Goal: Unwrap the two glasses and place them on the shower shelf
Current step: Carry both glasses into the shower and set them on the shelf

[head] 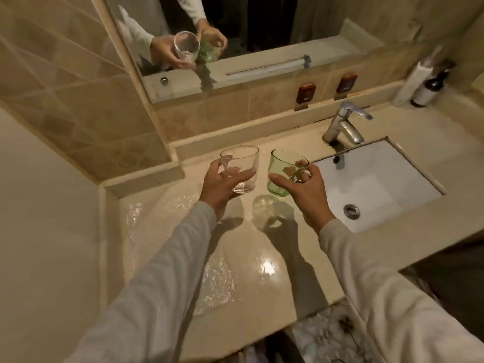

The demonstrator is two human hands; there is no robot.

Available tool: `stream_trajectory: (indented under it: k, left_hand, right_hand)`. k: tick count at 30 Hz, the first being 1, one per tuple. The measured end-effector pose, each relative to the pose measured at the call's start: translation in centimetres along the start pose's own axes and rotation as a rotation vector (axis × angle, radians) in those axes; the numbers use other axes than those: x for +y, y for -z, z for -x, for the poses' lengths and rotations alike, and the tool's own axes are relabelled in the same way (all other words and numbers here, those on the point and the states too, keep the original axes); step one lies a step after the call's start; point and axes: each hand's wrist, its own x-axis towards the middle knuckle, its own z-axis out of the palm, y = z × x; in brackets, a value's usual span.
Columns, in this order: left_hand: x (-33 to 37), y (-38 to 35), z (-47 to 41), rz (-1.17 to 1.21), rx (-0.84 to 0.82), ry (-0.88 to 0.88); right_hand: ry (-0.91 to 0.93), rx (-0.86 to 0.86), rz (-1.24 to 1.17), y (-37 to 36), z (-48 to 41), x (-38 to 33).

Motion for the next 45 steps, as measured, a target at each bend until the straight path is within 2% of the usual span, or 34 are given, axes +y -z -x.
stream_trajectory:
  k: [8,18,28,36,40,45]
  left_hand:
    - [0.9,-1.8,8.5,0.003,-0.277,-0.014]
    - [-2.8,-12.2,16.6,-0.027,-0.574,0.11]
    - [-12.5,-32.5,26.6,-0.109,-0.968,0.262]
    - [-21.7,-50.0,39.1,-0.197,-1.287,0.465]
    - [-25.6,-55.5,45.7,-0.239,-1.474,0.516]
    - [-29.6,-60.2,53.0,-0.336,-1.599,0.585]
  right_hand:
    - [-0.023,0.092,-0.291,3.8,11.6,-3.2]
    - [0.035,0.301,-0.504,14.9,23.5,-4.1]
    - [0.095,0.683,-0.528,34.8,37.3,-1.2]
    - [0.212,0.991,-0.545,49.2,51.1,0.9]
    - [0.226,1.133,-0.522,54.1,57.6,2.2]
    - [0.215,1.362,-0.539,58.1,64.8,3.6]
